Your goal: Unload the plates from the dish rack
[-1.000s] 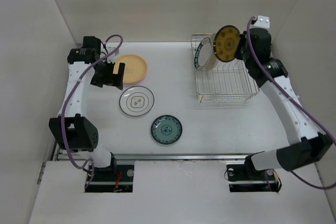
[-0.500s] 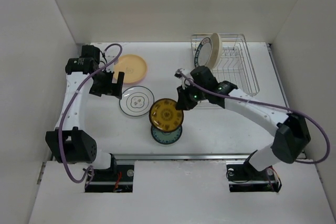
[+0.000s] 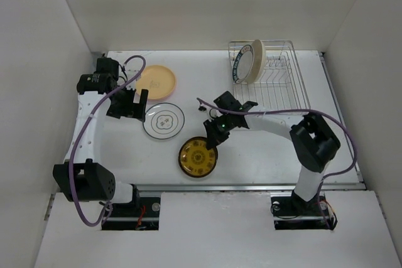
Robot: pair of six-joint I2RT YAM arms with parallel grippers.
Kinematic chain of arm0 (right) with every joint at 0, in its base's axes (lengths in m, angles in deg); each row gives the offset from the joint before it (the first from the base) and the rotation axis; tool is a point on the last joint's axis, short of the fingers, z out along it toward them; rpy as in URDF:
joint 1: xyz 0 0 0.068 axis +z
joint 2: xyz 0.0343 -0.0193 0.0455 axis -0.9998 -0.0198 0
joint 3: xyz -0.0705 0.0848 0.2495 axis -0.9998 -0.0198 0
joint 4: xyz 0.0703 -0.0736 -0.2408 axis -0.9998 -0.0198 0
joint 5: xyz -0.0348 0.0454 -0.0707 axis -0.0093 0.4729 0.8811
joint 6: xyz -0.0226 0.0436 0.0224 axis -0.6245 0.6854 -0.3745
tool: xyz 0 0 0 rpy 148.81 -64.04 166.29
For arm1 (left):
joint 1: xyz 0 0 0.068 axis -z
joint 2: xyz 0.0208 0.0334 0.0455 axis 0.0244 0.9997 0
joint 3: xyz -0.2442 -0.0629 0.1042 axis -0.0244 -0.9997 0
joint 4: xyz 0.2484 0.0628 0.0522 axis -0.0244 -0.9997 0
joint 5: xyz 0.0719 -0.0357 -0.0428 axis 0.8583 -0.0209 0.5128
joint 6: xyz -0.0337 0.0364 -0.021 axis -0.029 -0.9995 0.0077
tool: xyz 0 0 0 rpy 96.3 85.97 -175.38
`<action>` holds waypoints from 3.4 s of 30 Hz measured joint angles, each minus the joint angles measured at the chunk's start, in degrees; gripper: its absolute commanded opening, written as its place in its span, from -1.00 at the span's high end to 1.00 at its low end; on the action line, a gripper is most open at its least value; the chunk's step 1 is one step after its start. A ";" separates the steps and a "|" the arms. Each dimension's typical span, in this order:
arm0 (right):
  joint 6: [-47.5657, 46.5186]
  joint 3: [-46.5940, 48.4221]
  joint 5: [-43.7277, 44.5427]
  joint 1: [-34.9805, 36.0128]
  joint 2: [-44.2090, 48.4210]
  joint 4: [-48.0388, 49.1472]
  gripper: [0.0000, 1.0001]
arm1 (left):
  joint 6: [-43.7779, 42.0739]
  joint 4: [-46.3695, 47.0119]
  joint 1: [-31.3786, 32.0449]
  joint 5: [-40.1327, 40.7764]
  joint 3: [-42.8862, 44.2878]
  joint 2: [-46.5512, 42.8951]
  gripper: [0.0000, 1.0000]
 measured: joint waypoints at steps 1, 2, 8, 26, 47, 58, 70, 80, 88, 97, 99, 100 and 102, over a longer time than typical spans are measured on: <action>0.09 0.00 -0.42 -0.02 -1.20 0.00 0.69 | 0.02 0.00 0.00 0.04 -0.04 -0.02 -1.00; 0.07 0.00 -0.37 -0.02 -2.14 0.00 0.60 | 0.02 0.04 0.00 0.09 -0.07 -0.02 -1.00; 0.46 0.13 2.25 -0.02 -3.21 0.02 -0.04 | 0.00 0.04 0.00 0.11 -0.17 -0.02 -1.00; 9.20 4.66 36.57 -0.04 21.92 -2.32 -0.46 | 0.00 0.13 0.00 0.13 -1.05 -0.26 -1.00; 17.29 28.89 56.28 -25.35 9.11 -4.96 -0.57 | -0.09 0.42 0.00 0.11 -2.47 -0.52 -1.00; 17.27 33.57 52.33 -29.59 -0.07 -5.01 -0.57 | -0.52 0.44 0.00 0.09 -2.58 0.76 -1.00; 16.57 33.53 49.99 -29.62 -3.98 -2.54 -0.55 | -0.57 0.50 0.00 0.09 -2.58 3.39 -1.00; 16.37 33.59 49.24 -29.62 -9.25 -1.51 -0.45 | -0.57 0.50 0.00 -0.11 -2.58 3.98 -1.00; 16.81 34.10 49.22 -29.62 -14.64 -1.07 -0.31 | -0.55 0.55 0.00 -0.13 -2.56 6.23 -1.00; 17.92 35.01 48.50 -29.62 -17.55 -0.63 -0.07 | -0.55 0.50 0.00 -0.15 -2.38 7.02 -1.00; 18.12 35.06 48.11 -29.62 -17.64 -0.52 -0.02 | -0.55 0.50 0.00 -0.15 -2.36 7.02 -1.00; 18.32 35.06 47.93 -29.62 -17.64 -0.50 0.01 | -0.55 0.48 0.00 -0.15 -2.34 7.02 -1.00; 18.53 35.06 47.45 -29.62 -17.64 -0.15 0.04 | -0.55 0.46 0.00 -0.15 -2.34 7.02 -1.00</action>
